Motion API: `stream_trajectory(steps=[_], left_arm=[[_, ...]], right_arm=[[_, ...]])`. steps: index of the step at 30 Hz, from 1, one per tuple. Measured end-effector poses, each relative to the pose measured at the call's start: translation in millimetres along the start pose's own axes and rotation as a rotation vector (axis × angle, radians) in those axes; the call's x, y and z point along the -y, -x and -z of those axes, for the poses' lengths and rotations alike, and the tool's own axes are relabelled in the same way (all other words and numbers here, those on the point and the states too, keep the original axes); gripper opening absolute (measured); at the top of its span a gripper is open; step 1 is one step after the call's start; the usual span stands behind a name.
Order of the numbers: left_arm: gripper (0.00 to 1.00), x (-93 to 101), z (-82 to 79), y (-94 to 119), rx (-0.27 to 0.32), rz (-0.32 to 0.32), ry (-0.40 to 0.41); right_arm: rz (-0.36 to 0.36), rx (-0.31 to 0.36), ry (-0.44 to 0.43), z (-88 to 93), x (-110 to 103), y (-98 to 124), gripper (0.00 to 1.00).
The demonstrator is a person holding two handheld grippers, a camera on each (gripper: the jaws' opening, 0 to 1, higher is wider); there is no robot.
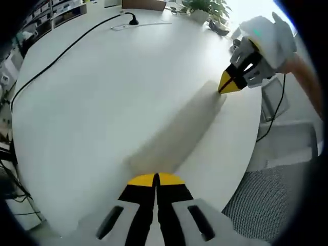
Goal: Arrange the utensils inside the cutlery case until each visible utensil rests in its matching compartment.
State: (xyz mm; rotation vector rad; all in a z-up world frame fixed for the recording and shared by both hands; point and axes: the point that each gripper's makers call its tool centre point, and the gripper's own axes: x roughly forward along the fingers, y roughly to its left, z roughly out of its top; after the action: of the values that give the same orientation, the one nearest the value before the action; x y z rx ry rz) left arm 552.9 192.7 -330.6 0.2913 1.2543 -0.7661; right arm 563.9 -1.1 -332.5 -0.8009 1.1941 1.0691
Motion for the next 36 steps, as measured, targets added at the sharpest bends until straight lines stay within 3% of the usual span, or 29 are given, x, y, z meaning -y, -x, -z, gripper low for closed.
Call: stream_trajectory(steps=[1, 2, 3, 4, 5, 6, 9, 13, 17, 20, 21, 22, 23, 25, 28, 32, 34, 36], left_arm=[[0.0, 3.6, -6.2, -2.4, 0.034, 0.026, -0.027], [0.0, 1.8, -4.1, -1.1, 0.024, 0.022, 0.037], [0.0, 0.7, -3.1, 0.0, 0.018, 0.017, 0.068], [0.01, -0.8, -8.0, 2.4, 0.047, 0.015, 0.039], [0.01, -1.6, -12.4, 2.9, 0.067, 0.009, 0.034], [0.01, -1.3, -13.7, 2.4, 0.061, 0.003, 0.025], [0.01, -3.1, -14.3, -4.4, 0.038, -0.02, -0.014], [0.01, -5.2, -19.2, -5.9, 0.039, -0.046, 0.008], [0.0, -4.5, -19.3, -7.2, 0.004, -0.055, -0.044], [0.0, -4.6, -21.9, -8.8, -0.012, -0.049, -0.016], [0.0, -2.5, -25.1, -11.0, 0.0, -0.035, 0.007], [0.0, -7.2, -18.1, -11.0, -0.047, -0.061, -0.022], [0.0, -3.7, -29.7, -3.4, -0.026, -0.05, -0.014], [0.0, -2.7, -30.5, -6.4, -0.041, -0.086, -0.135], [0.0, -2.6, -27.0, -8.5, -0.016, -0.077, -0.083], [0.0, -1.9, -26.6, -9.2, -0.008, -0.066, -0.082], [0.0, -1.5, -26.5, -9.5, -0.016, -0.067, -0.072], [0.0, -0.6, -26.7, -10.4, -0.023, -0.077, -0.077]], right_arm=[[-0.016, 0.013, 0.02, -0.7, 0.0, 0.8, 0.0], [-0.018, 0.027, -0.022, -1.2, 1.2, 1.3, 0.0], [0.044, 0.024, -0.084, 0.5, 13.5, 4.5, 0.0], [0.073, 0.046, -0.106, -2.2, 19.7, 7.0, 0.0], [0.046, 0.088, -0.138, -9.4, 17.0, 8.8, 0.0], [0.014, 0.086, -0.158, -10.7, 12.4, 8.3, 0.0], [0.042, 0.043, -0.093, -11.5, 17.3, 4.4, 0.0], [0.044, -0.02, -0.058, -11.0, 18.0, -4.1, 0.0], [0.025, -0.056, -0.047, -11.1, 16.7, -4.7, 0.0], [0.019, -0.08, -0.073, -10.8, 17.6, -5.4, 0.0], [0.018, -0.083, -0.074, -10.4, 17.1, -5.2, 0.0], [0.014, -0.084, -0.046, -10.7, 17.5, -5.1, 0.0], [0.015, -0.078, -0.054, -11.5, 17.5, -5.0, 0.0], [0.01, -0.065, -0.073, -11.1, 17.1, -4.4, 0.0], [0.013, -0.036, -0.068, -10.4, 16.4, -3.0, 0.0], [-0.058, 0.029, -0.272, -10.4, 13.8, -0.4, 0.0], [-0.018, -0.012, -0.239, 1.7, 15.8, 3.4, 0.0], [-0.041, -0.01, -0.22, 4.0, 3.2, 3.3, 0.0]])
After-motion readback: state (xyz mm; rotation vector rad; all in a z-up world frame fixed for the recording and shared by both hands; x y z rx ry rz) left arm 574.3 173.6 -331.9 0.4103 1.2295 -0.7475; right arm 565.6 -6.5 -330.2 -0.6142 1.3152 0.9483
